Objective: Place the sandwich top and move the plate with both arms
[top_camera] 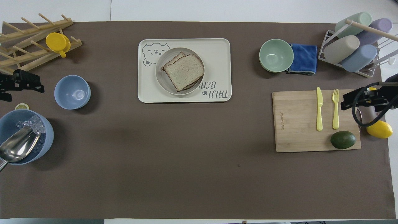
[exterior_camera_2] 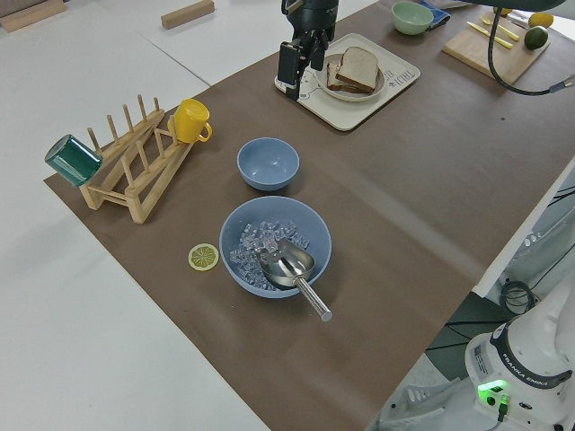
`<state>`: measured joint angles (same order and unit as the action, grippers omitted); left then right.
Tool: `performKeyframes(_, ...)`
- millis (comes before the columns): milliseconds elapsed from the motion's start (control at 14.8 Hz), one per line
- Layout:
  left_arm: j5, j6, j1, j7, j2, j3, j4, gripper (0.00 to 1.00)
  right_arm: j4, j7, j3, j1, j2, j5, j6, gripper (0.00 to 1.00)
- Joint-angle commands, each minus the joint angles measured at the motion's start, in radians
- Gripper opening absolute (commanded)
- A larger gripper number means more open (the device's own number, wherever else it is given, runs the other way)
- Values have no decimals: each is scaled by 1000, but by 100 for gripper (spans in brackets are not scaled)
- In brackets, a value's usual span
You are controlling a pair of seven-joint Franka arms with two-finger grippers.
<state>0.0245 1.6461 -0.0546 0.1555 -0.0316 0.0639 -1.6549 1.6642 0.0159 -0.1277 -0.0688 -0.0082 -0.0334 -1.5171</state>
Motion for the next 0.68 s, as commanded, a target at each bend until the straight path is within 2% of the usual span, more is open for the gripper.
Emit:
performKeyframes(0,-15,-11,-30,3,50,-7,-54,100,16,-17,-6,3,-19,-25,6,100)
performKeyframes(405,-14,-84,-39,-7,67,-7,-60,100,16,-17,-6,3,-19,-25,6,100)
performKeyframes(608,-14,-63,-45,-36,67,-10,-75,100,16,-17,-6,3,-19,-25,6,100)
